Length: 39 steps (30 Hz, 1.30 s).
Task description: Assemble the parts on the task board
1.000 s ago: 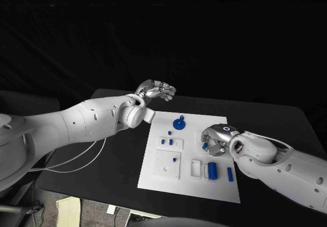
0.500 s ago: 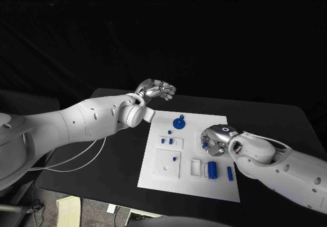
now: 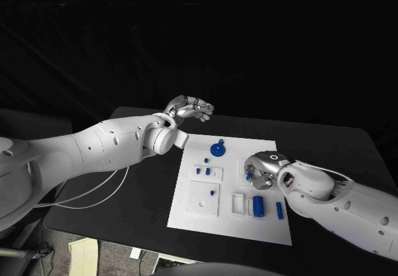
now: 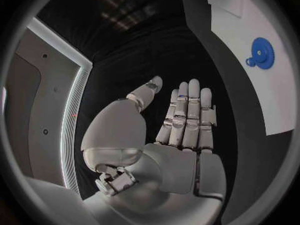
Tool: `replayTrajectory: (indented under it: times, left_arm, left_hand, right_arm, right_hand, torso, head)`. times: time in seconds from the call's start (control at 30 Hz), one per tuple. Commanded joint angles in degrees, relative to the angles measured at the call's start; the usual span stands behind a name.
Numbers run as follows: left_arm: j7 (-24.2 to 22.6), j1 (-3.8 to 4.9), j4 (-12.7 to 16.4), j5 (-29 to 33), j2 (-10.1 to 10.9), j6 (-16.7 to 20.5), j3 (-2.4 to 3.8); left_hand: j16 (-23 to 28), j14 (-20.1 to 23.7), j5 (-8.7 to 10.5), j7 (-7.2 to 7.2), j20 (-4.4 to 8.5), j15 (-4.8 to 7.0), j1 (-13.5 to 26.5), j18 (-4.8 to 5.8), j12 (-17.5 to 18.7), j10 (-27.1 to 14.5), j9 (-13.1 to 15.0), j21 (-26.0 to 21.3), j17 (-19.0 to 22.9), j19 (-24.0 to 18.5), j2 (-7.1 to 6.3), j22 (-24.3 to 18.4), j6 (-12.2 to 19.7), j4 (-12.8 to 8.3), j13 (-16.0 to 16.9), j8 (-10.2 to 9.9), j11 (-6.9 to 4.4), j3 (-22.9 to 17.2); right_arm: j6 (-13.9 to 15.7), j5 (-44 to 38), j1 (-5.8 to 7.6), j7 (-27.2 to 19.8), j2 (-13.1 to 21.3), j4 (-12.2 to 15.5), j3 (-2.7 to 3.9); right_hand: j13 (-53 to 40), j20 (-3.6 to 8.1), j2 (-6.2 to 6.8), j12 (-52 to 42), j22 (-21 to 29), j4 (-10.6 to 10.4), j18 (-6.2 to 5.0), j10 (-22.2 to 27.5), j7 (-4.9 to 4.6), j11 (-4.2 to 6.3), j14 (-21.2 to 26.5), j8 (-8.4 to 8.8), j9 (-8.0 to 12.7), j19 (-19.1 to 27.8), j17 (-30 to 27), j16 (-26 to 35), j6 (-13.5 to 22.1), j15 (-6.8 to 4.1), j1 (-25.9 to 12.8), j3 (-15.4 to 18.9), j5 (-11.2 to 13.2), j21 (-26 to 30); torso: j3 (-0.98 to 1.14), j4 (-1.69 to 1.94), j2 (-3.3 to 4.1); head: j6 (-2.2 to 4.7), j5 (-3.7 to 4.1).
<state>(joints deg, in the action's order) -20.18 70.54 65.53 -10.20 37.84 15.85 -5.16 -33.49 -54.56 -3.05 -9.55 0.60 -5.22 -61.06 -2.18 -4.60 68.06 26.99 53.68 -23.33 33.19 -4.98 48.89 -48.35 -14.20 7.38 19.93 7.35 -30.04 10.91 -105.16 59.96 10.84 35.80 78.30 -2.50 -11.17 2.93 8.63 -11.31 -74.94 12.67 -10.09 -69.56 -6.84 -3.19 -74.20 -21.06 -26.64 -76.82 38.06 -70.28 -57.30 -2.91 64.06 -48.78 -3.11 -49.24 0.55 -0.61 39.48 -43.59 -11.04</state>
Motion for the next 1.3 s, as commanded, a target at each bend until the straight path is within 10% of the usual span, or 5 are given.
replayTrajectory:
  times: [0.03,0.33,0.73,1.1,1.3]
  left_arm:
    - [-0.6,0.06,0.1,0.3,-0.1,-0.7,0.05]
    - [-0.6,0.05,-0.1,0.3,-0.1,-0.7,0.05]
    - [-0.6,0.05,-0.9,0.3,-0.5,-0.7,0.05]
    - [-0.6,0.06,-0.9,0.3,-0.6,-0.7,0.05]
    - [-0.6,0.06,-0.9,0.3,-0.8,-0.7,0.05]
  left_hand:
    - [0.3,-0.4,-0.04,-0.13,-0.24,-0.10,0.2,-1.16,0.4,0.0,-0.1,-0.3,-0.1,-0.1,0.26,-0.1,0.4,-0.2,-0.1,0.2,-0.02,0.0]
    - [0.4,-0.4,-0.04,-0.12,-0.24,-0.10,0.3,-1.16,0.3,0.0,-0.1,-0.3,-0.1,-0.1,0.29,-0.1,0.4,-0.2,-0.1,0.3,-0.03,0.0]
    - [0.5,-0.4,-0.04,-0.11,-0.23,-0.10,0.3,-1.16,0.3,0.0,-0.1,-0.3,-0.2,-0.1,0.30,-0.1,0.4,-0.2,-0.1,0.3,-0.03,0.0]
    - [0.5,-0.4,-0.04,-0.11,-0.23,-0.09,0.2,-1.17,0.3,0.0,-0.1,-0.3,-0.3,-0.1,0.28,-0.1,0.4,-0.3,-0.1,0.3,-0.04,0.0]
    - [0.6,-0.5,-0.04,-0.10,-0.22,-0.09,0.2,-1.17,0.3,0.0,-0.1,-0.3,-0.3,-0.1,0.28,-0.1,0.4,-0.3,-0.1,0.4,-0.04,0.0]
  right_arm:
    - [1.2,-1.5,-0.09,0.3,0.0,0.2,-0.05]
    - [2.4,-1.3,-0.09,0.4,0.7,1.3,0.39]
    - [2.3,1.1,0.42,0.6,1.6,6.2,4.99]
    - [2.0,1.9,0.33,0.0,-1.0,9.9,4.50]
    - [2.1,0.1,-0.57,-0.3,-3.3,11.6,1.76]
  right_hand:
    - [-0.1,0.58,-0.51,-0.3,-1.2,0.1,-4.90,-3.1,0.14,0.42,0.3,-0.25,-0.5,0.7,-0.1,-0.2,-0.5,-0.76,0.2,-0.4,0.3,-0.3]
    - [-0.3,0.72,-0.35,-0.5,-1.1,0.3,-4.90,-3.4,0.28,0.58,0.3,-0.41,-0.7,0.6,-0.1,-0.2,-0.9,-0.92,0.0,-0.9,0.3,-0.5]
    - [-0.4,0.81,-0.21,-0.6,-1.1,0.3,-4.90,-3.6,0.36,0.66,0.3,-0.48,-0.7,0.6,-0.2,-0.2,-1.0,-1.01,-0.1,-1.1,0.3,-0.5]
    - [-0.5,0.86,-0.25,-0.7,-1.0,0.4,-4.91,-3.6,0.40,0.71,0.3,-0.50,-0.8,0.6,-0.2,-0.2,-1.1,-1.06,-0.1,-1.3,0.3,-0.5]
    - [-0.5,0.88,-0.29,-0.7,-1.0,0.4,-4.91,-3.6,0.39,0.71,0.4,-0.48,-0.8,0.6,-0.2,-0.1,-1.1,-1.07,-0.1,-1.3,0.3,-0.5]
  torso:
    - [0.01,-0.01,0.00]
    - [0.05,-0.02,-0.02]
    - [-0.02,-0.01,-0.01]
    - [-0.06,-0.10,-0.02]
    - [0.00,0.02,0.01]
  head:
    - [-0.06,-0.05]
    - [0.01,-0.05]
    - [0.20,-0.42]
    - [-0.11,-1.01]
    - [-0.14,-1.19]
